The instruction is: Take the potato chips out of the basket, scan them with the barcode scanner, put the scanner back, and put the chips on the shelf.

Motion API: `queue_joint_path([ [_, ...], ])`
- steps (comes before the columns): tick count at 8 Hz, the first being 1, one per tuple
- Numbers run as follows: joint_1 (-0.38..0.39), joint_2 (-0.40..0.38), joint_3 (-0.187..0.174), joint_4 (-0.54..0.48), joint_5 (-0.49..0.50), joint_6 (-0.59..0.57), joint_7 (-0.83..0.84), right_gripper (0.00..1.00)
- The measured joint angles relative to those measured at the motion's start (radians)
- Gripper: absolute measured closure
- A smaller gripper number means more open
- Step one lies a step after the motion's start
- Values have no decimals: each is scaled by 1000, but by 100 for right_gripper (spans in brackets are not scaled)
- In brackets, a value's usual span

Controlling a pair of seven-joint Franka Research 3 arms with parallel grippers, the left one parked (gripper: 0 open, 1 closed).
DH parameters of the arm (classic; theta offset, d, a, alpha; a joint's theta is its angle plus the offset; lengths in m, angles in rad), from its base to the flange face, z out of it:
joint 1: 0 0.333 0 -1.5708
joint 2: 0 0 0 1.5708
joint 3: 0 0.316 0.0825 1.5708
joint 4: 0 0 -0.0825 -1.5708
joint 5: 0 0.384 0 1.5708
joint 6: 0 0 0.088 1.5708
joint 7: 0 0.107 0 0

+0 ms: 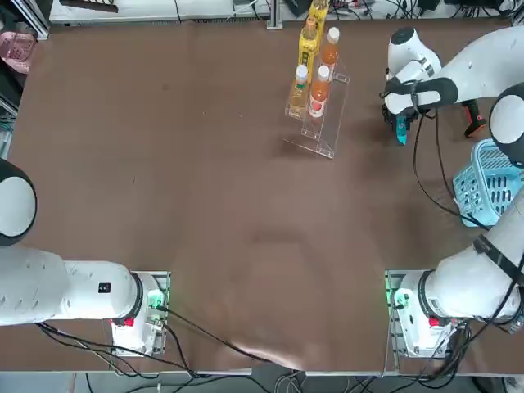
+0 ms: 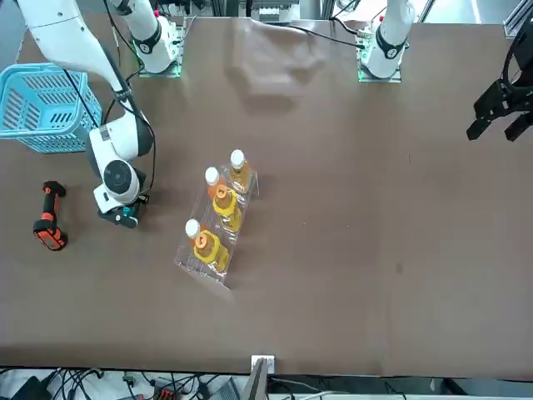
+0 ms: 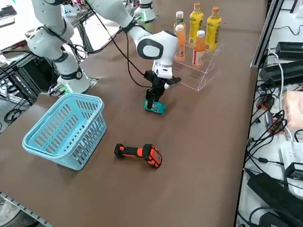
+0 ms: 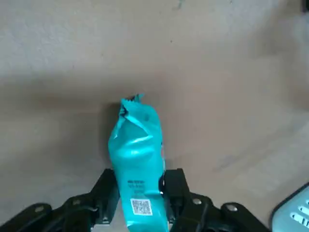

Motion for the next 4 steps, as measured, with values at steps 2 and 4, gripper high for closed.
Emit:
queue_joint_path([
  [2, 2, -2, 13, 13, 1, -8, 12, 51],
  [4, 4, -2, 21, 26, 3, -21, 16, 52],
])
